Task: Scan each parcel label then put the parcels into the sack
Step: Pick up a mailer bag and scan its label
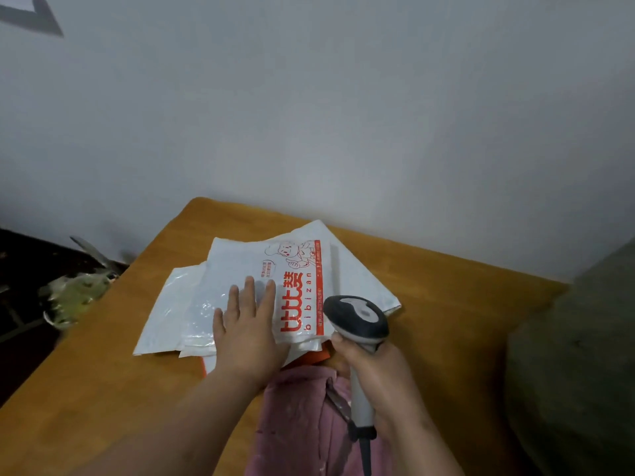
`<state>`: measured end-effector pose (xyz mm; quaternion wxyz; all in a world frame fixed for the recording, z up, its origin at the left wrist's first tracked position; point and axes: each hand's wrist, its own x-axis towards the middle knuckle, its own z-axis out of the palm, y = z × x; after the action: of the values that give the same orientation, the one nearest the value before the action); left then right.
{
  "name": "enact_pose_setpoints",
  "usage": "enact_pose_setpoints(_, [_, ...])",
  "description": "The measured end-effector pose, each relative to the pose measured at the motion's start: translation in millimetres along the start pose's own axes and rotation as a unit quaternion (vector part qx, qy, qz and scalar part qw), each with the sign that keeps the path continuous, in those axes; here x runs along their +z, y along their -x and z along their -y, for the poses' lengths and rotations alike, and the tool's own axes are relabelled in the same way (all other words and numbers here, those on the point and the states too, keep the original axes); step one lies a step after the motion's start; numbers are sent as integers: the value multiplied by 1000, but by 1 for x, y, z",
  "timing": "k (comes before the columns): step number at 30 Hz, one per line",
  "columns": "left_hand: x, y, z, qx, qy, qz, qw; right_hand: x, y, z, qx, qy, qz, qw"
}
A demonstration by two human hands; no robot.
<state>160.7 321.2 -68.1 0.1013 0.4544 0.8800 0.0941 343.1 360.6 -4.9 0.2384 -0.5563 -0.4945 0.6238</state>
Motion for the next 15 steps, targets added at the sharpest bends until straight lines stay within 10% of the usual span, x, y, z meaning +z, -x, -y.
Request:
enact_pose_setpoints(10, [6,-9,22,44,11,9,999,11,-18,-6,20,-3,-19,1000])
enact_pose_setpoints(15, [-38,-17,21,-11,242,-123,962,9,-17,-1,0,-37,-49,998])
